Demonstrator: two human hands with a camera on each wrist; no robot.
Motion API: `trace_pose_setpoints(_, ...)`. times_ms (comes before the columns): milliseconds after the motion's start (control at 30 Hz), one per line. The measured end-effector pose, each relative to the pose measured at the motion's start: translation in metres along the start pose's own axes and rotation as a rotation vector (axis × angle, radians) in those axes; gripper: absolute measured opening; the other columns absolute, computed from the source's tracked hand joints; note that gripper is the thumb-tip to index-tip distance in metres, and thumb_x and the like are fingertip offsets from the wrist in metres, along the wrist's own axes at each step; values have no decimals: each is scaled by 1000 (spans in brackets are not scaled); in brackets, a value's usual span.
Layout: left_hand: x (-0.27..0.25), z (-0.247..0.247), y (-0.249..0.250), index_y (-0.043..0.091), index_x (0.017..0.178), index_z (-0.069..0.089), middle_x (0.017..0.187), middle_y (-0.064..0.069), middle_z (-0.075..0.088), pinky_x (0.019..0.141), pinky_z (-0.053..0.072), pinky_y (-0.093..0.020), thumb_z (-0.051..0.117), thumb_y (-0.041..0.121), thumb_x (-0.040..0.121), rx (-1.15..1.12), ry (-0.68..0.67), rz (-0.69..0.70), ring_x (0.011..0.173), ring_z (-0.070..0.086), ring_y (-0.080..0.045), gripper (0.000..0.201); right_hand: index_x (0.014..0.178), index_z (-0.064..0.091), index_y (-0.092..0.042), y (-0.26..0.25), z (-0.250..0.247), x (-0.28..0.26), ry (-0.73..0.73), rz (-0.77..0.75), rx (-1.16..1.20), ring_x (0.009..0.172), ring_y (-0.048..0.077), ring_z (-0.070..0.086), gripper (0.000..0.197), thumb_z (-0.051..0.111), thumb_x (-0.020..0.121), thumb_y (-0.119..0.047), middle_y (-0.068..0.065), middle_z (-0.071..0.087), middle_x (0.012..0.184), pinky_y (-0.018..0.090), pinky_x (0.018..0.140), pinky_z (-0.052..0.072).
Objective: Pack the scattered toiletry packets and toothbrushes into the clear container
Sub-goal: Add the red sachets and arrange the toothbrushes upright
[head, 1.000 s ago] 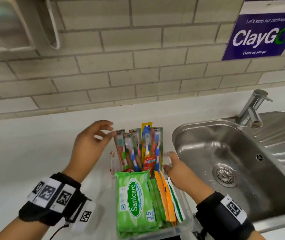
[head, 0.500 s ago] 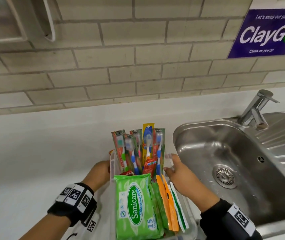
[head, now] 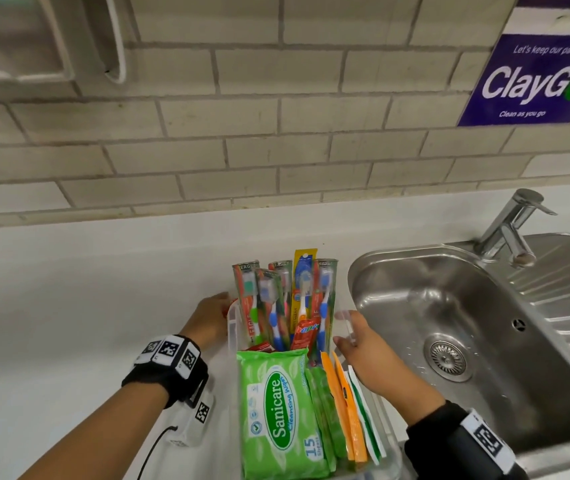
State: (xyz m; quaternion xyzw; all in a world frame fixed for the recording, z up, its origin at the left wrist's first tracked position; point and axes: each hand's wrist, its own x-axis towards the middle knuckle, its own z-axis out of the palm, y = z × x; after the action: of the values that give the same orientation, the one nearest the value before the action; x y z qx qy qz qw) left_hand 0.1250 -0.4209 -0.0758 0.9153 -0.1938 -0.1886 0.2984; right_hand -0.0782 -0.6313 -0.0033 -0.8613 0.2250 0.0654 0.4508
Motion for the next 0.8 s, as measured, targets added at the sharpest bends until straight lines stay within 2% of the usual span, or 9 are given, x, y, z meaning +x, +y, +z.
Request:
trace_pose_setpoints(100,-2,5,11,17,80,64,95,-1,65,91,48,-38,56,34,84,29,29,-96,94,62,-28,20,129,34,-26,-1,0,-1,13,4,-3,80,30,67,33,41,97,-24,19,67,92,35,72,53)
trace_pose_setpoints(200,-6,1,15,19,58,54,88,-9,69,83,50,-36,52,32,86,127,16,-95,89,64,-33,31,129,35,-26,-2,0,-2,21,7,-5,83,34,67,33,41,96,-25,22,67,94,41,77,54)
trace_pose_setpoints(267,-12,-7,17,16,62,61,89,-11,70,73,46,-30,56,28,86,115,64,-66,86,64,-32,27,129,36,-26,-4,-2,-5,24,3,6,80,29,67,35,41,96,-34,16,67,95,39,77,53)
trace_pose_setpoints(367,-36,-32,22,5,69,70,81,-14,68,59,36,-28,67,21,80,-8,309,-20,76,61,-28,20,133,35,-28,-4,-11,-12,68,-28,-77,87,13,59,45,36,93,-50,1,60,116,27,75,44)
trace_pose_setpoints(433,-60,-52,30,3,79,71,84,-6,64,59,36,-15,70,17,79,-106,519,39,75,55,-20,14,132,39,-29,-5,-22,-16,181,-103,-189,96,11,59,43,41,93,-46,-5,57,123,23,78,40)
trace_pose_setpoints(533,-102,-75,59,7,86,71,92,3,60,64,39,2,74,8,74,-316,678,161,75,56,-4,13,118,56,-27,-24,-43,-22,350,-292,-208,99,12,62,28,53,91,-33,-11,62,110,23,77,45)
trace_pose_setpoints(600,-128,-80,83,16,80,71,91,8,62,68,40,2,76,11,70,-438,603,267,78,59,5,12,104,61,-31,-50,-56,-31,367,-427,-100,85,11,65,17,56,90,-25,-19,65,96,26,73,53)
trace_pose_setpoints(667,-146,-77,103,17,79,75,88,8,65,70,43,-2,79,20,64,-523,461,369,82,59,2,16,94,59,-39,-79,-64,-42,275,-543,68,74,7,65,19,56,89,-21,-25,66,87,17,64,52)
trace_pose_setpoints(800,-155,-58,133,23,75,76,95,8,63,71,46,-7,77,36,57,-567,253,525,84,61,-1,23,101,58,-31,-114,-64,-48,42,-619,407,68,2,66,21,59,85,-17,-8,68,96,13,55,51)
